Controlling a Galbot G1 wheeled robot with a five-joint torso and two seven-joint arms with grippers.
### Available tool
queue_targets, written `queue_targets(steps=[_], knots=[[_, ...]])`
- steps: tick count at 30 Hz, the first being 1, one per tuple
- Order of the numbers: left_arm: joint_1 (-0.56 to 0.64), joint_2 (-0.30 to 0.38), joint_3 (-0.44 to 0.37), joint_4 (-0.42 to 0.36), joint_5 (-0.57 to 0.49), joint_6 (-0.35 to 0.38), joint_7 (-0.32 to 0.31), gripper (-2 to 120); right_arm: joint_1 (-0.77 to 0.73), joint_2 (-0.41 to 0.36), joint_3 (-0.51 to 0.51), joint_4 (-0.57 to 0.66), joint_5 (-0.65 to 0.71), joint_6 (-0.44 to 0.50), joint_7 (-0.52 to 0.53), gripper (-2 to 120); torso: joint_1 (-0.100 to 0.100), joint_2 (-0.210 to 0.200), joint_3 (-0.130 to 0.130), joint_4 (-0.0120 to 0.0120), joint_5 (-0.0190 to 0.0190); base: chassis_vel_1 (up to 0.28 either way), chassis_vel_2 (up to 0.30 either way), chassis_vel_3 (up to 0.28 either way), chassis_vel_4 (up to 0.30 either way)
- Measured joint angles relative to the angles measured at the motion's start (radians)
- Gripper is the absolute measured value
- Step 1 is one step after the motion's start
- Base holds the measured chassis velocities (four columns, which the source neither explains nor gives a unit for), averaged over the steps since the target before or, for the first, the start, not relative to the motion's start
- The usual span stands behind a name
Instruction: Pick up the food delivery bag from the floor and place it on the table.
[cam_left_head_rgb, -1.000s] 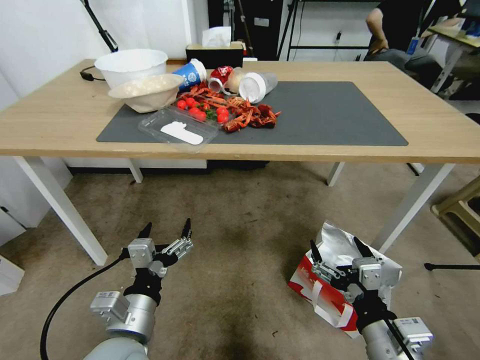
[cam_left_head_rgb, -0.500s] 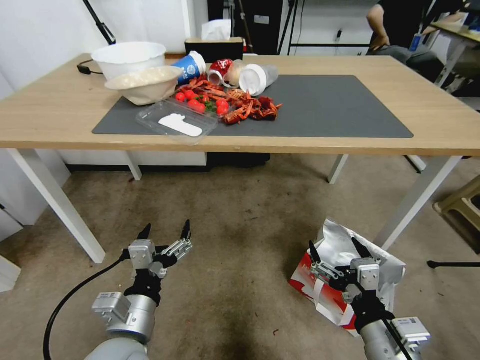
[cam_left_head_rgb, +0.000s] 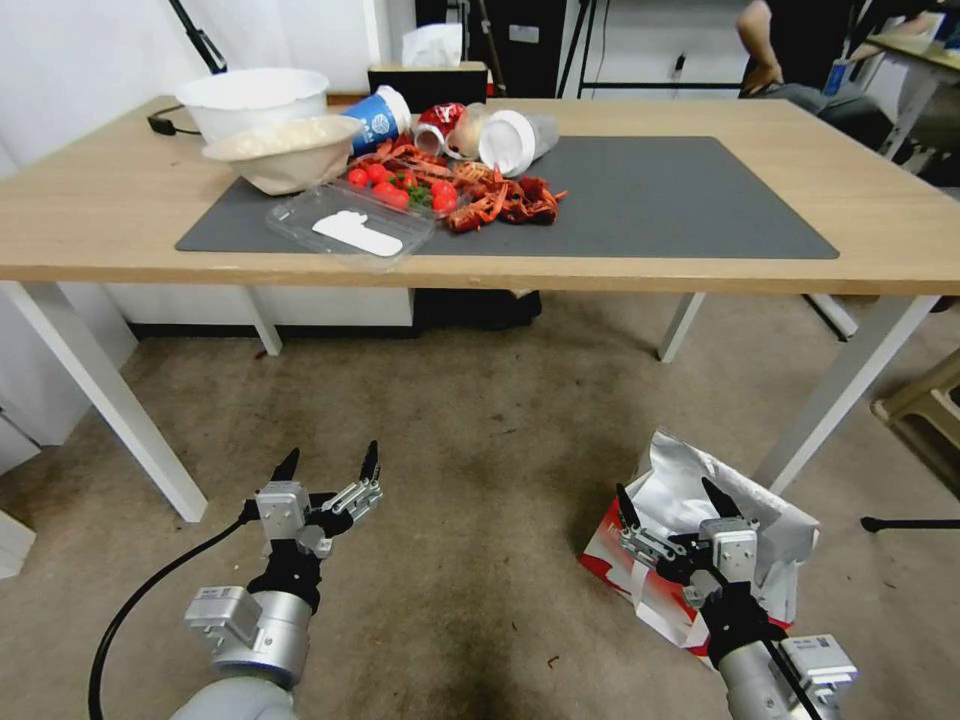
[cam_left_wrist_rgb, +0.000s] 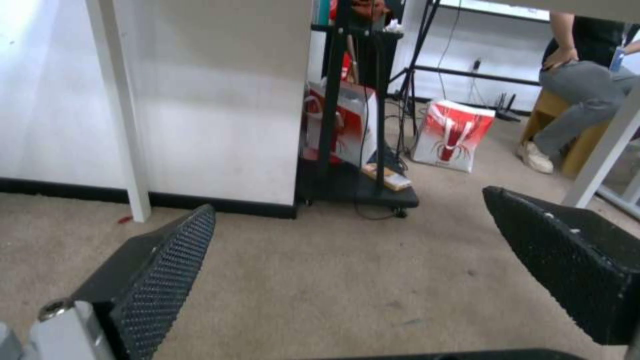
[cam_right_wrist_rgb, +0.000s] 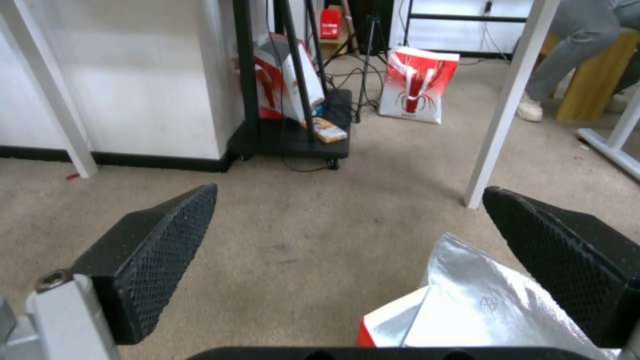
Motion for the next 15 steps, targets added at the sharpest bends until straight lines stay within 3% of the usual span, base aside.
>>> queue_targets(steps=[15], knots=[[0.005,-0.002,0.001,0.001,0.005,-0.006,-0.001,100,-0.003,-0.001,0.002,-0.003,-0.001,0.001,-0.002,100,-0.013,-0.057,-0.043,0.0000,0.0000,0.000,0.000,0.000,0.000]])
